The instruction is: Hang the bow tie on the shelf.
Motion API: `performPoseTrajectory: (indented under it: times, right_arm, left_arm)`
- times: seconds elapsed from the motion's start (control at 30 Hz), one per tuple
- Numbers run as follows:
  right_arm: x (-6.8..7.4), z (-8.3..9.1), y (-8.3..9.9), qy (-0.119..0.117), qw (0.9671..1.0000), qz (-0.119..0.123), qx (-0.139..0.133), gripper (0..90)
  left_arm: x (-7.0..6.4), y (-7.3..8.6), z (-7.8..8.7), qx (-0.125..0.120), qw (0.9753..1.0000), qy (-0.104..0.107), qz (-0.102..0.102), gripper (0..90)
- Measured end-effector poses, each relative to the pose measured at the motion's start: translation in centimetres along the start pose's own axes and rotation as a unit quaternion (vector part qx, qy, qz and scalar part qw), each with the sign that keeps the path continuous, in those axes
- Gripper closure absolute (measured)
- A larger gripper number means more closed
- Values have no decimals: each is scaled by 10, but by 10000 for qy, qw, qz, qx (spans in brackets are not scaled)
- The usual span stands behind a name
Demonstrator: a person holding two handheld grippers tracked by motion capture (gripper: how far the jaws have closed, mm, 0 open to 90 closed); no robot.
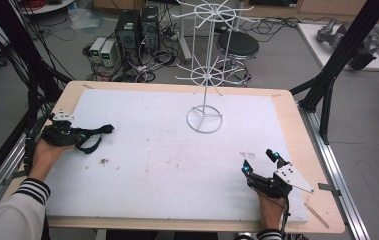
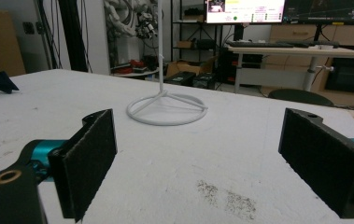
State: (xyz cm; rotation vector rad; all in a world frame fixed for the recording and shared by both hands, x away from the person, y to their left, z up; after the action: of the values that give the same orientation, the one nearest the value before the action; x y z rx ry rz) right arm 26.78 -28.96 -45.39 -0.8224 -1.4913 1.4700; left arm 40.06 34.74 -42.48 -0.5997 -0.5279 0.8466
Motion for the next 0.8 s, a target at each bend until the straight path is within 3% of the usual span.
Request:
performPoseTrajectory:
  times: [0.2, 0.5, 0.67, 0.8]
  right_arm:
    - [0, 0, 0, -2, 10000, 2, 0, 105]
    - [0, 0, 0, 5, 10000, 2, -9, 105]
    - [0, 0, 0, 12, 10000, -2, -5, 105]
    - [0, 0, 0, 3, 10000, 14, -14, 105]
  left_arm:
    - [-4, -1, 1, 31, 10000, 59, 19, 853]
    - [-8, 0, 4, -197, 9998, 57, -5, 869]
    - [-9, -4, 11, -579, 9983, 54, 45, 870]
    - [-13, -8, 16, -1063, 9941, 158, 147, 870]
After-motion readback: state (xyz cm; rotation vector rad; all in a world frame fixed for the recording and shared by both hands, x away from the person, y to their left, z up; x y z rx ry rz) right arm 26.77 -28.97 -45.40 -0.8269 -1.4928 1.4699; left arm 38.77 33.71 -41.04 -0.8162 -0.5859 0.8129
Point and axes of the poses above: each handheld gripper's, and its own axes: z roughly backward along the jaws, y roughly out of its underside, x roughly to its left, the point moved 1 cm from there along -z, roughly forward along the jaws, and after that the axes turned 7 degrees about -z, right-handed, at the moved point
